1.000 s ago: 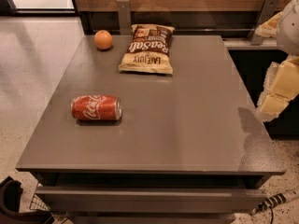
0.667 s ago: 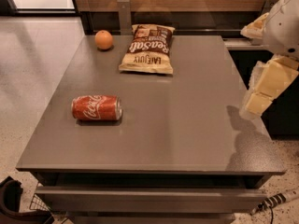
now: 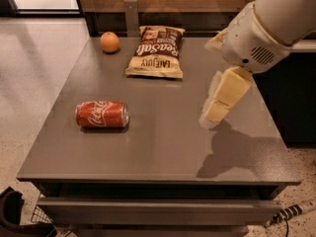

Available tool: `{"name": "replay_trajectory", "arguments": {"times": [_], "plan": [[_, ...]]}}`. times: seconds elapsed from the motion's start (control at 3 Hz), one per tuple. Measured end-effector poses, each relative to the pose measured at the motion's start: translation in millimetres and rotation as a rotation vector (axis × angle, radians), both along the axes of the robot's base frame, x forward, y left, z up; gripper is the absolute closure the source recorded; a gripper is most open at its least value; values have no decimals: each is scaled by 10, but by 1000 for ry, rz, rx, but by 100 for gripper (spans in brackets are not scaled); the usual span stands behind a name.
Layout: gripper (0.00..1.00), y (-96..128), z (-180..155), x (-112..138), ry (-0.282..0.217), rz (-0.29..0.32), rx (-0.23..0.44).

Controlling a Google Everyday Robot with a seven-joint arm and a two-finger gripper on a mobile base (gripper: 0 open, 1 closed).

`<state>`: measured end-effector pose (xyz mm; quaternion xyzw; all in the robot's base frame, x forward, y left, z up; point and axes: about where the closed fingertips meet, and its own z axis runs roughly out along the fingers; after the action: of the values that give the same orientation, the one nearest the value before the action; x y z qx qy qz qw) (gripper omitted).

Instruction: Place coke can upright

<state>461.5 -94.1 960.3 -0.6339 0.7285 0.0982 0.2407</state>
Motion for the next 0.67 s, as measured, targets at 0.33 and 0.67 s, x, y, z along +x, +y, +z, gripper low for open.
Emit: {"name": "replay_trajectory", "arguments": {"times": [0.33,0.67], "plan": [[0,519,-111,75,38,51,-18],[0,1018,-170,152,55,100,-82]]}}
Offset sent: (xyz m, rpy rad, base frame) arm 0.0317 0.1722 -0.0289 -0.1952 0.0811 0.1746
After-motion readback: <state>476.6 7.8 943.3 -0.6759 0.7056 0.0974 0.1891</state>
